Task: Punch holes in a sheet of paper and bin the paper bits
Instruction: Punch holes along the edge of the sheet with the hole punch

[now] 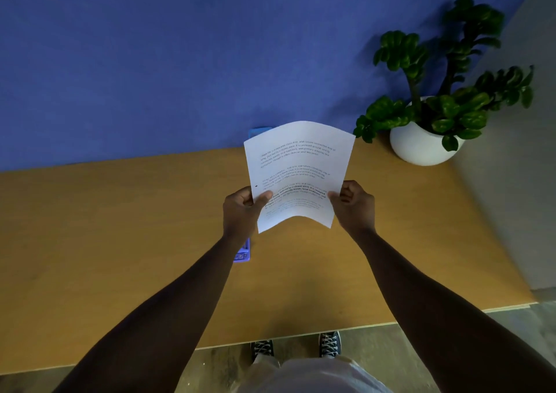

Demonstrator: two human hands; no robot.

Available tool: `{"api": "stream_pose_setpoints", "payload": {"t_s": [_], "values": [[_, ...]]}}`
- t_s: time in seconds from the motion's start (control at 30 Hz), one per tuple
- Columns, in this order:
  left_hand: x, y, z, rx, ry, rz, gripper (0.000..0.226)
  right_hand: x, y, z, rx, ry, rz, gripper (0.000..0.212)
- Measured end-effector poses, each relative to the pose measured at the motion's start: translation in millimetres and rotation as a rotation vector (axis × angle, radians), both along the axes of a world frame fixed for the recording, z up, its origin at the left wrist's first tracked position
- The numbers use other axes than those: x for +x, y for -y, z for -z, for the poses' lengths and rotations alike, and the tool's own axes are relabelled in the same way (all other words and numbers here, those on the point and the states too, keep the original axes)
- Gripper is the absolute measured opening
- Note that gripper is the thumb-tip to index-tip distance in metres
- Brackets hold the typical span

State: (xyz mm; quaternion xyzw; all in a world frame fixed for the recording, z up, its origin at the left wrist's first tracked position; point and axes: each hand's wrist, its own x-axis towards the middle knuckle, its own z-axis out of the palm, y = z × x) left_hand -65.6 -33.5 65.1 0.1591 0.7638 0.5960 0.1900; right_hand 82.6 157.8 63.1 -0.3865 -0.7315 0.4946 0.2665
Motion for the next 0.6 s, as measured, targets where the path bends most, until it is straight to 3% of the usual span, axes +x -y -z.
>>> {"api": "stream_pose_setpoints", "payload": {"t_s": [0.3,0.47,0.6], "values": [[14.1,5.7,8.4,0.013,0.028,-0.047,0.016,7.3,6.7,16.6,0.091,0.049,-0.035,0.015],[14.6,12.4,21.4,-0.12,0.046,-0.015,0.027,12.1,11.1,26.6,0.067,0.173,-0.101,0.029],[10.0,16.0,25.7,-0.238,0.012,-0.018,0.03,12.1,10.1,29.7,0.035,0.204,-0.098,0.027]]}}
